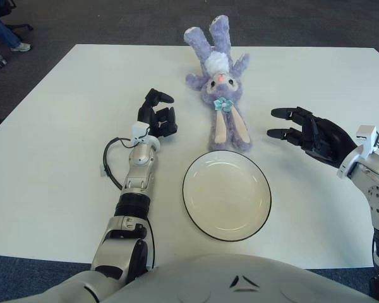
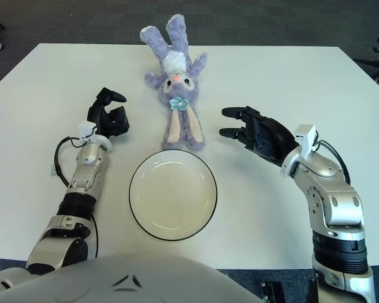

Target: Put the doll into the plate.

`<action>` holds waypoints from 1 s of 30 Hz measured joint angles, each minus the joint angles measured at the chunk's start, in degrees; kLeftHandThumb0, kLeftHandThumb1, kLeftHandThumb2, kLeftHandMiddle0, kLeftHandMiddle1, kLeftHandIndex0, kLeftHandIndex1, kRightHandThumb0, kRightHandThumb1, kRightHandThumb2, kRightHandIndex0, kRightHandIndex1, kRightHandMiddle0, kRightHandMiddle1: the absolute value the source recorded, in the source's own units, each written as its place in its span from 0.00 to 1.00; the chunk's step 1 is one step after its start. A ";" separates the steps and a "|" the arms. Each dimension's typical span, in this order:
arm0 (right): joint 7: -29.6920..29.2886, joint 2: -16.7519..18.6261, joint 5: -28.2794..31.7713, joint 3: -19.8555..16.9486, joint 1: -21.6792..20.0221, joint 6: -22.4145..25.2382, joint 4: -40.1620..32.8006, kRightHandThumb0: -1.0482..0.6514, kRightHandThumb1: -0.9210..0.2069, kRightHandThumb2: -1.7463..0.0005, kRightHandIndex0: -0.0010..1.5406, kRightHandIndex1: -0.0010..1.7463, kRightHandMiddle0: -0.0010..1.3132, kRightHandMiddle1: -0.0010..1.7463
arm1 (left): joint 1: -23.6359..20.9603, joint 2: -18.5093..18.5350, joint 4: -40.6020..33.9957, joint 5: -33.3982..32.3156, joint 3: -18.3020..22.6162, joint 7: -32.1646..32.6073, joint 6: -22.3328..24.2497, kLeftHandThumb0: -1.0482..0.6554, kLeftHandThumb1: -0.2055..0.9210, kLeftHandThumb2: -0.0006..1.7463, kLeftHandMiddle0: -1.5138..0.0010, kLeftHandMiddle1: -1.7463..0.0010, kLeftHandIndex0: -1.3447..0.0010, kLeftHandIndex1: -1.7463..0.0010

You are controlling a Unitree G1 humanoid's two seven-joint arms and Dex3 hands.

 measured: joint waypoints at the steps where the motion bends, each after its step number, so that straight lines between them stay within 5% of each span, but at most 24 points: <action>1: -0.26 0.16 -0.28 0.08 0.04 -0.48 0.00 0.09 0.00 0.42 0.11 0.37 0.00 0.51 | 0.00 0.00 0.00 0.00 0.00 0.00 0.00 0.37 0.62 0.63 0.25 0.00 0.65 0.00; 15: -2.45 1.32 -3.13 2.57 0.17 -4.50 -0.12 0.10 0.00 0.45 0.12 0.36 0.00 0.52 | 0.10 0.00 -0.28 -0.01 -0.01 0.00 0.01 0.37 0.61 0.63 0.24 0.00 0.64 0.00; 24: -8.18 1.71 -15.27 9.66 -2.17 -10.12 0.02 0.18 0.00 0.63 0.15 0.34 0.00 0.48 | 0.22 0.04 -0.36 -0.02 -0.08 -0.01 0.01 0.37 0.62 0.63 0.24 0.00 0.65 0.00; 30: -11.38 1.84 -23.54 14.33 -7.28 -13.04 4.59 0.20 0.02 0.68 0.13 0.30 0.00 0.47 | 0.24 0.02 -0.38 0.04 -0.12 0.01 0.01 0.37 0.62 0.63 0.24 0.00 0.65 0.00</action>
